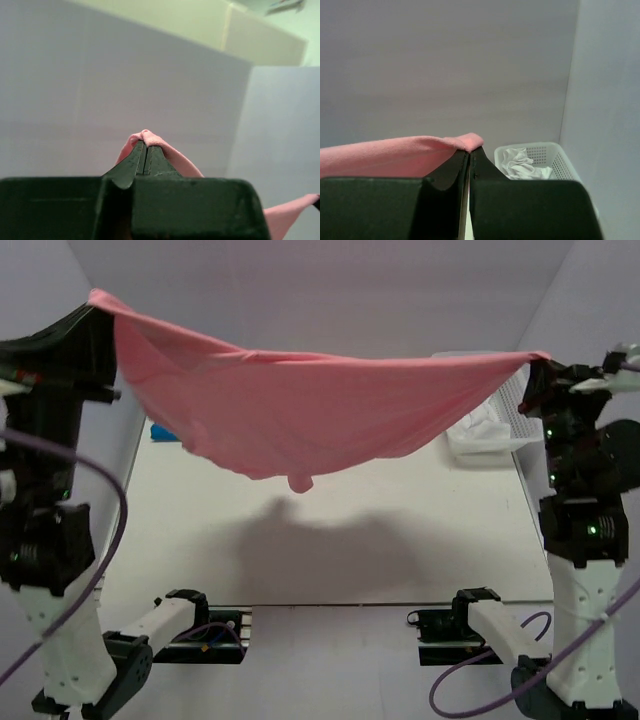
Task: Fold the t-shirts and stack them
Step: Flatten out the tshirt
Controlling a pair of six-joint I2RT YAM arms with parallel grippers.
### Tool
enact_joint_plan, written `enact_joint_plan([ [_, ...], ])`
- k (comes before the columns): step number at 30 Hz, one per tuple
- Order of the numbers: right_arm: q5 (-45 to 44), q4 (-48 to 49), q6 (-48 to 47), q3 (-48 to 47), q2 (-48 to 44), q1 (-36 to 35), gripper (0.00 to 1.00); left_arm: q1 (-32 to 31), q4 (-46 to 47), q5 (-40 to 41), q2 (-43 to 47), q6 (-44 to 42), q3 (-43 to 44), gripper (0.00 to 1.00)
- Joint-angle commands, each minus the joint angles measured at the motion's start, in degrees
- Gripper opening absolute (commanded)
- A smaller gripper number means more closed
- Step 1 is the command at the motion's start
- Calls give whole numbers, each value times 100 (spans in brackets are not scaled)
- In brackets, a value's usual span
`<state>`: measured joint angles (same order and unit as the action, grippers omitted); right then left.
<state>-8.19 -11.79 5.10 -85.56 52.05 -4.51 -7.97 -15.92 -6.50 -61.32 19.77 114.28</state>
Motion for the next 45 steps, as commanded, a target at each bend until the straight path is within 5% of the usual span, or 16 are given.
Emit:
enact_joint_plan([
  [1, 27, -165, -62, 57, -537, 29, 0, 67, 89, -457, 295, 141, -72, 0],
  [11, 212, -605, 78, 215, -1285, 38, 0, 67, -543, -625, 647, 387, -168, 0],
  [19, 263, -448, 665, 1400, -856, 47, 0, 67, -525, 358, 482, 914, -1925, 0],
  [25, 1336, 212, 1168, 2842, 354, 38, 0, 67, -122, 641, -1116, 1327, -3666, 0],
  [32, 1398, 432, 1098, 2265, 2972, 21, 0, 85, 168, 1009, -3200, 1275, -3694, 0],
  [45, 1662, -94, 914, 279, 5260, -14, 0, 85, 10, 1775, -5346, 1143, -1841, 0],
])
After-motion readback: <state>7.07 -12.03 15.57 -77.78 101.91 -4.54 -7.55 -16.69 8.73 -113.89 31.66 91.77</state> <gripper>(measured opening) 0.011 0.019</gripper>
